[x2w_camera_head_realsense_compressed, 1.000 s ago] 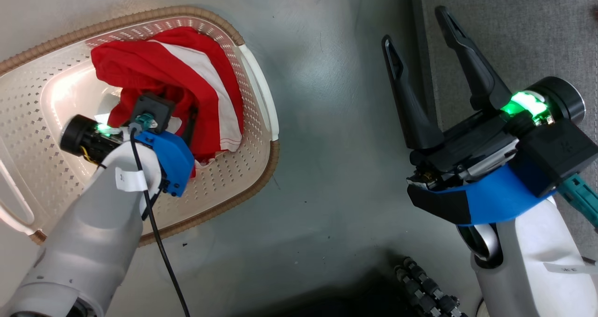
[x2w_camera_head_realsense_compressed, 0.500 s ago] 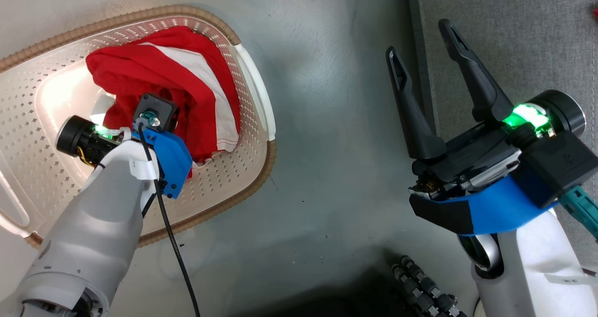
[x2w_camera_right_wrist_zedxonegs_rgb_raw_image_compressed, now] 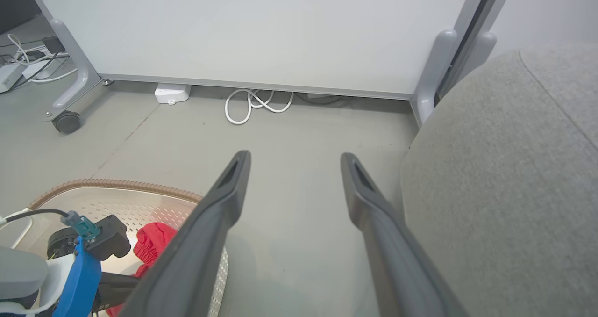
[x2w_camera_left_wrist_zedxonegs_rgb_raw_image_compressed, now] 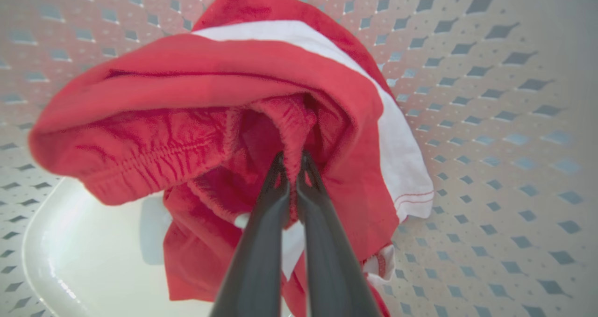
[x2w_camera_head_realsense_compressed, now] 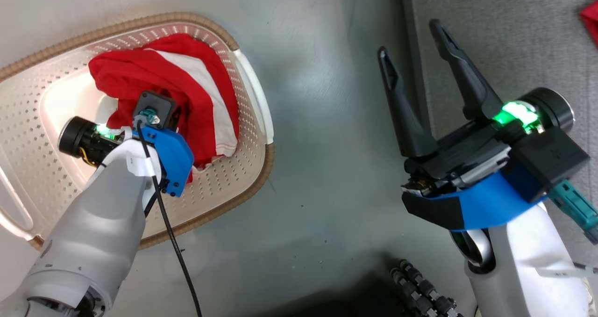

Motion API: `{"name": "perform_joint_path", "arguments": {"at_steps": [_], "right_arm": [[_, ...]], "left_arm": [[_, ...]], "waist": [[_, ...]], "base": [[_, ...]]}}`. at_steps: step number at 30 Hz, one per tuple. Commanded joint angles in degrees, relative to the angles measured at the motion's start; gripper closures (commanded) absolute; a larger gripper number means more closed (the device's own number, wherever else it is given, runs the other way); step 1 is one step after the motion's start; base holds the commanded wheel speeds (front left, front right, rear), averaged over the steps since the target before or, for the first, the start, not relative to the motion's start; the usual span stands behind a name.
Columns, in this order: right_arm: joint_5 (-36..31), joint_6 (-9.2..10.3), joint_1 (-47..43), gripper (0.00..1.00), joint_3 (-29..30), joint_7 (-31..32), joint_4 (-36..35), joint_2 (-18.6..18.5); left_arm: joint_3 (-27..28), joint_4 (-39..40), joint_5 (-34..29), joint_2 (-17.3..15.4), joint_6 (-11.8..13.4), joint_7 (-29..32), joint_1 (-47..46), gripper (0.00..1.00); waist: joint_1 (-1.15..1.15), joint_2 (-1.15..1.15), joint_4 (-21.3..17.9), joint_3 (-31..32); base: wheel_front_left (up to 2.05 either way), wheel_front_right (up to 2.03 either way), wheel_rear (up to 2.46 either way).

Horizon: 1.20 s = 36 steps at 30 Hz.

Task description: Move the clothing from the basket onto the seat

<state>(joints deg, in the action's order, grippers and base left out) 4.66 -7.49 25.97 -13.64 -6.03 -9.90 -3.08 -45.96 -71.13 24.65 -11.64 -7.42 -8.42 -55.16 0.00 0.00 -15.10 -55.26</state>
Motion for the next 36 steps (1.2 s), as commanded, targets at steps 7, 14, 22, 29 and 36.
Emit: {"name": "perform_joint_path", "arguments": {"at_steps": [7,14,22,29,36], "right_arm": [[-0.32,-0.01,3.42,0.0,-1.22,-1.75,4.94,-0.17],[1.04,-0.01,2.22,0.0,-1.46,-2.32,12.82,-0.95],[3.31,-0.01,-0.66,0.0,-2.74,-1.23,19.98,-1.9],[5.14,-0.01,-4.25,0.0,-3.96,0.09,23.28,-2.75],[6.7,-0.01,-8.5,0.0,-4.47,1.35,24.52,-3.09]], "left_arm": [[0.42,-0.98,1.76,-0.64,0.08,-1.45,1.49,1.0],[1.5,-1.5,4.44,1.91,0.03,-3.57,7.0,1.0],[1.12,0.14,7.61,4.89,-0.02,-5.47,13.79,1.0],[-0.49,3.69,10.7,5.92,-0.04,-5.89,17.69,1.0],[-2.64,8.98,13.53,6.12,-0.04,-6.2,18.82,1.0]], "waist": [[0.0,0.0,-1.18,5.27],[0.0,0.0,0.94,17.88],[0.0,0.0,3.86,33.94],[0.0,0.0,6.3,44.93],[0.0,0.0,8.58,52.82]], "base": [[0.0,0.0,0.0],[0.0,0.0,0.0],[0.0,0.0,0.0],[0.0,0.0,0.0],[0.0,0.0,0.0]]}}
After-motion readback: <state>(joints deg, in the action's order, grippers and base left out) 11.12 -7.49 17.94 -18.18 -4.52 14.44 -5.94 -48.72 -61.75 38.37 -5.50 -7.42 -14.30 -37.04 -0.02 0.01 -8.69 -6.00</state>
